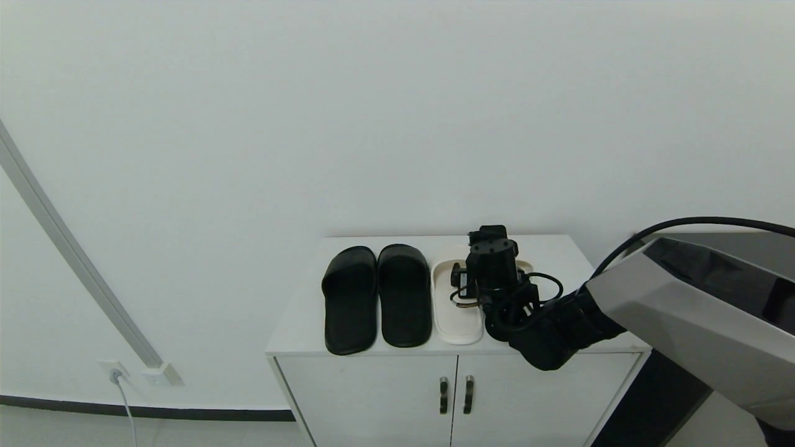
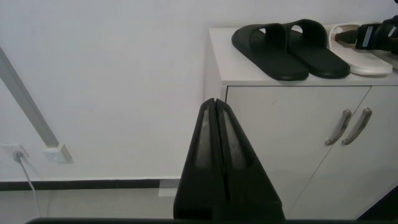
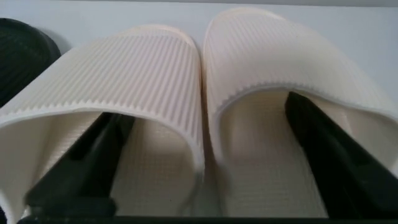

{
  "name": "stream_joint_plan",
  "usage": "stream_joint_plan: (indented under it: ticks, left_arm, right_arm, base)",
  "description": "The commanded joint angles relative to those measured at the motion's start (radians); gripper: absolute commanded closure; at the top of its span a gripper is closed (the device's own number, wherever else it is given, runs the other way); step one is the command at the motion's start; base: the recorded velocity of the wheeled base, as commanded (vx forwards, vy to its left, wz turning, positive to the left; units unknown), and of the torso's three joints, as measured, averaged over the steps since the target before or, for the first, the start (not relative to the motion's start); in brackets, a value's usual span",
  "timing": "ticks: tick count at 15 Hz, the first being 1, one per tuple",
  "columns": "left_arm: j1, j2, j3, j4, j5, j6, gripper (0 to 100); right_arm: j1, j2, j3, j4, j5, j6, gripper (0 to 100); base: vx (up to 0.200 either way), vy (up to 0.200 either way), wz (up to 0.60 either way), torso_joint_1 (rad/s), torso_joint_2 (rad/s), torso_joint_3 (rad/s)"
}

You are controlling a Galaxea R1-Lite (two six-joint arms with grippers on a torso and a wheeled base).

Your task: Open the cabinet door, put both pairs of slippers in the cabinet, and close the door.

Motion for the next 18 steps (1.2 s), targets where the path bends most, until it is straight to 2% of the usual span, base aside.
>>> stream_joint_plan:
  ticks: [1, 6, 10, 12, 14, 18]
  left_arm:
    - [0.0, 0.0, 0.0, 0.0, 0.001, 0.0, 100]
    - [0.0, 0.0, 0.0, 0.0, 0.001, -0.002, 100]
    - [0.0, 0.0, 0.0, 0.0, 0.001, 0.0, 100]
    - [0.0, 0.0, 0.0, 0.0, -0.001, 0.003, 100]
    - [0.0, 0.0, 0.0, 0.0, -0.001, 0.004, 100]
    - [0.0, 0.0, 0.0, 0.0, -0.004, 0.012, 100]
  right_arm:
    - [-0.002, 0.003, -0.003, 0.001, 0.0, 0.001, 100]
    - [-0.002, -0.023, 0.003, 0.001, 0.002, -0.001, 100]
    - [0.006, -0.187, 0.153, -0.028, 0.017, -0.045, 100]
    - [0.033, -0.316, 0.31, -0.087, 0.075, -0.096, 100]
    - [0.09, -0.479, 0.509, -0.163, 0.19, -0.154, 100]
    - [0.167, -0.704, 0.696, -0.151, 0.384, -0.163, 100]
  base:
    - [0.0, 0.0, 0.0, 0.0, 0.0, 0.0]
    - [0.0, 0.0, 0.0, 0.0, 0.0, 0.0]
    - [0.0, 0.0, 0.0, 0.0, 0.0, 0.0]
    - [0.0, 0.0, 0.0, 0.0, 0.0, 0.0]
    - [0.0, 0.0, 0.0, 0.0, 0.0, 0.0]
    - [0.0, 0.0, 0.0, 0.0, 0.0, 0.0]
